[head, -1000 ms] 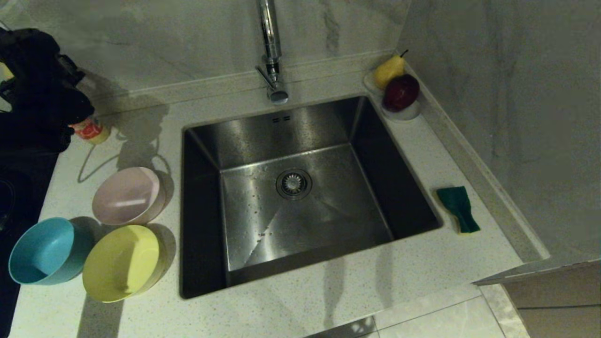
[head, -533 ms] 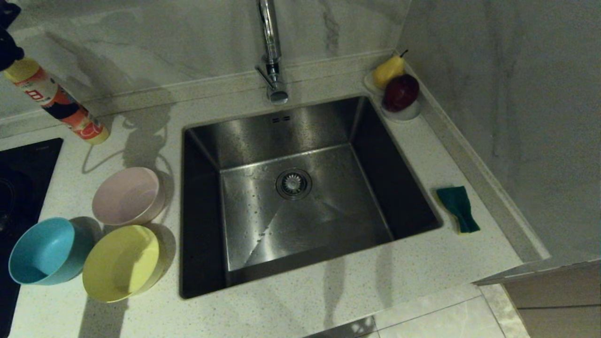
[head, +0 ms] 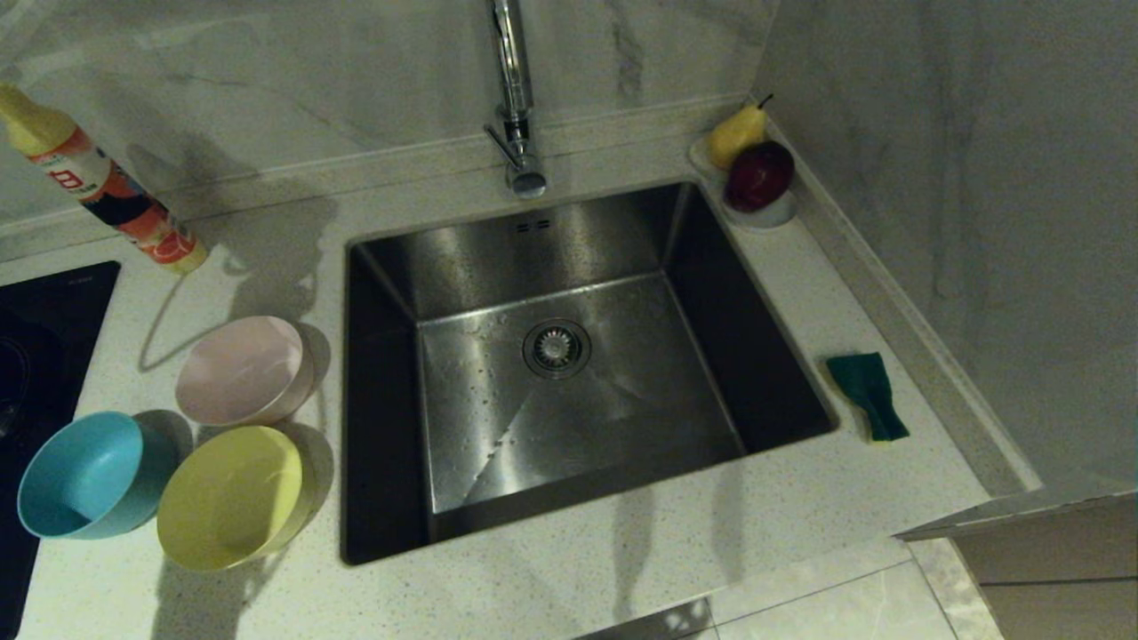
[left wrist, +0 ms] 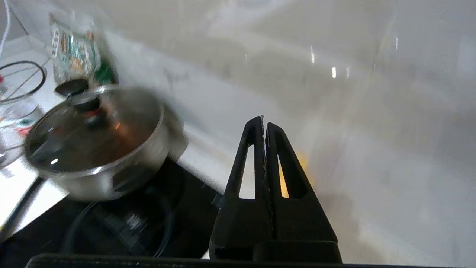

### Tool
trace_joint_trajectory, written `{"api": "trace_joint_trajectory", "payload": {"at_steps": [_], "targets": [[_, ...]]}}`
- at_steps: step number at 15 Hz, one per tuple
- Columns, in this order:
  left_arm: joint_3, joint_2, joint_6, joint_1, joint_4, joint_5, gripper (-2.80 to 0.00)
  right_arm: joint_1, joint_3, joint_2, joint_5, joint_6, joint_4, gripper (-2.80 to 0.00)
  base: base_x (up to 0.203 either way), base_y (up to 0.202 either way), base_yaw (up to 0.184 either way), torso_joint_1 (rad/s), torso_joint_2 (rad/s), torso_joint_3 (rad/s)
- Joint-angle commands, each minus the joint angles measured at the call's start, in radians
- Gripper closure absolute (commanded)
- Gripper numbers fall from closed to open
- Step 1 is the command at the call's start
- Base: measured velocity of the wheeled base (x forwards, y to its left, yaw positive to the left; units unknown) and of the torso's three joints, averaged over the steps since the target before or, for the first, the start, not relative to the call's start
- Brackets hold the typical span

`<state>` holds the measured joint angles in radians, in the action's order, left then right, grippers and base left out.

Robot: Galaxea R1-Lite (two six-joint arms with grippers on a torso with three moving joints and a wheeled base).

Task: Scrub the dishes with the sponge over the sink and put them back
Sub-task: Turn on the faucet

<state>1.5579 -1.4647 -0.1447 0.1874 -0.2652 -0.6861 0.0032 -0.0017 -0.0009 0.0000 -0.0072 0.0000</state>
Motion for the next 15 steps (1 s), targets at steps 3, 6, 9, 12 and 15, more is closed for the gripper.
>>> {"api": "trace_joint_trajectory", "payload": {"at_steps": [3,6,9,12,15], "targets": [[-0.228,0.26,0.016,-0.002,0.046,0.13,0.0,0.0,0.0,0.0,0.0,0.0,0.0,0.0,0.0,0.0,0.0,0.0,0.0,0.0],[-0.397,0.383,0.053,-0.009,0.059,0.262,0.0,0.0,0.0,-0.001,0.0,0.0,0.0,0.0,0.0,0.0,0.0,0.0,0.0,0.0],[-0.566,0.482,0.062,-0.019,0.083,0.453,0.0,0.001,0.0,-0.001,0.0,0.0,0.0,0.0,0.0,0.0,0.0,0.0,0.0,0.0],[-0.632,0.488,0.005,-0.02,0.103,0.64,0.0,0.0,0.0,-0.001,0.0,0.0,0.0,0.0,0.0,0.0,0.0,0.0,0.0,0.0],[-0.62,0.38,-0.052,-0.041,0.107,0.71,0.0,0.0,0.0,-0.001,0.0,0.0,0.0,0.0,0.0,0.0,0.0,0.0,0.0,0.0]]}}
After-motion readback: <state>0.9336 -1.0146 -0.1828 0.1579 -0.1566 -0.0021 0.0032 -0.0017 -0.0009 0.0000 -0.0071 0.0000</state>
